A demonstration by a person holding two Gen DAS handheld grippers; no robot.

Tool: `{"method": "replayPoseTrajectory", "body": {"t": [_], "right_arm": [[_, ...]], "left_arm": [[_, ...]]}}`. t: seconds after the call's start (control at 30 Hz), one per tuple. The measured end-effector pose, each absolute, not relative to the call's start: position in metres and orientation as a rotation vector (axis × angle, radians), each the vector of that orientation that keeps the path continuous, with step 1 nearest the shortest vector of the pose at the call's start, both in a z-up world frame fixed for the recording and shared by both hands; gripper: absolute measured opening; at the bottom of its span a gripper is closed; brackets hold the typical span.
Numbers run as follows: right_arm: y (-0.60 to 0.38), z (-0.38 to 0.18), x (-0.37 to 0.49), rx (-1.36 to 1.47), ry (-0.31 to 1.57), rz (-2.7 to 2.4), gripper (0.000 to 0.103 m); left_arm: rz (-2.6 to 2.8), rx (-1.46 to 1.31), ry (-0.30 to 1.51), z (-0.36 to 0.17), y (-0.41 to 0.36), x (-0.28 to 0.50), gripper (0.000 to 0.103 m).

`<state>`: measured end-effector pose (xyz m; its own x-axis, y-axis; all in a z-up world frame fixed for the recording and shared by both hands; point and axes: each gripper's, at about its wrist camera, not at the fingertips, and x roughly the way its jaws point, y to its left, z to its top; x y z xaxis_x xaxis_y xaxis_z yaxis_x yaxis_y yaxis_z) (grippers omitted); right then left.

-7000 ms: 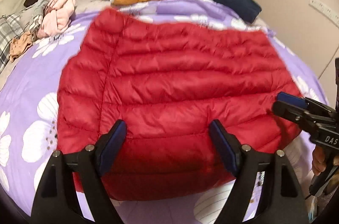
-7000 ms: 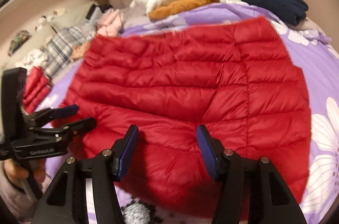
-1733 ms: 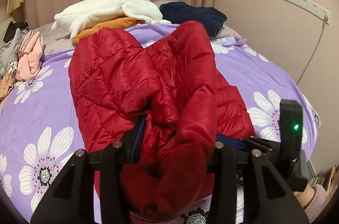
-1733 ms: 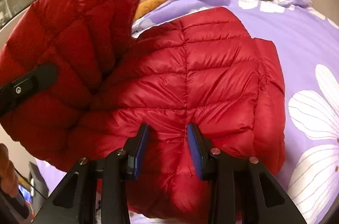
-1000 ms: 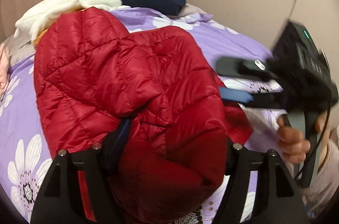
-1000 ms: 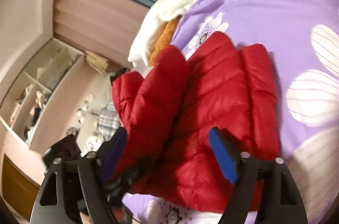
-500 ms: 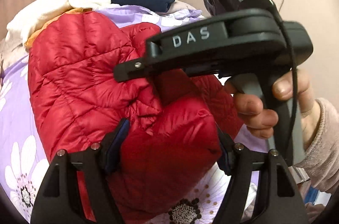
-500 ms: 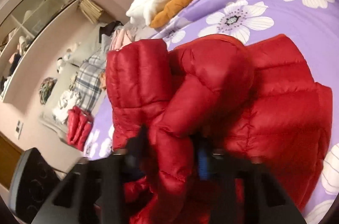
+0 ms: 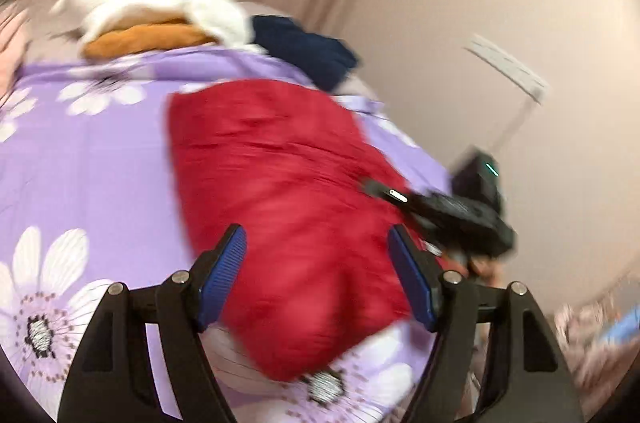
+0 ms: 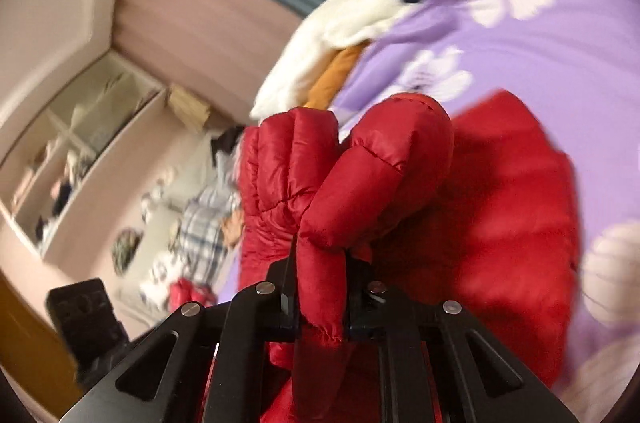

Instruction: Fold large clothes

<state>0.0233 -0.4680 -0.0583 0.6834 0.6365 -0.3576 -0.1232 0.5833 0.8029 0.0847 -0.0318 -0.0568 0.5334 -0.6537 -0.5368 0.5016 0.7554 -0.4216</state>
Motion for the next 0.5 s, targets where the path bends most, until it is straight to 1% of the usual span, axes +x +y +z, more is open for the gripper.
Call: {"method": "replayPoseTrajectory", "body": {"t": [0.07, 0.1, 0.17, 0.23, 0.33, 0.37, 0.43, 0.5], "right_arm": [[-0.480, -0.074, 0.019, 0.879, 0.695, 0.444, 0.015], [-0.481, -0.078, 0.018, 0.881, 0.700, 0.430, 0.015], [-0.485, -0.085, 0.016, 0.860, 0.710, 0.393, 0.015], [-0.484, -0.086, 0.016, 0.830, 0.720, 0.373, 0.015], [-0.478, -0.088, 0.017, 0.784, 0.737, 0.359, 0.015], [-0.475, -0.088, 0.017, 0.754, 0.740, 0.350, 0.015], [-0.470, -0.088, 0.018, 0.725, 0.745, 0.340, 0.015], [-0.472, -0.091, 0.017, 0.705, 0.753, 0.333, 0.015]], "left_arm": [[-0.642, -0.234, 0.749, -0.063, -0.032, 0.097, 0.069], [-0.617, -0.236, 0.760, -0.067, -0.035, 0.106, 0.064], [-0.592, -0.242, 0.774, -0.071, -0.039, 0.117, 0.057], [-0.575, -0.241, 0.787, -0.070, -0.047, 0.130, 0.045], [-0.562, -0.237, 0.797, -0.067, -0.056, 0.152, 0.038], [-0.549, -0.226, 0.801, -0.068, -0.059, 0.155, 0.038], [-0.520, -0.219, 0.843, -0.076, -0.066, 0.169, 0.041], [-0.497, -0.224, 0.895, -0.091, -0.072, 0.183, 0.041]]}}
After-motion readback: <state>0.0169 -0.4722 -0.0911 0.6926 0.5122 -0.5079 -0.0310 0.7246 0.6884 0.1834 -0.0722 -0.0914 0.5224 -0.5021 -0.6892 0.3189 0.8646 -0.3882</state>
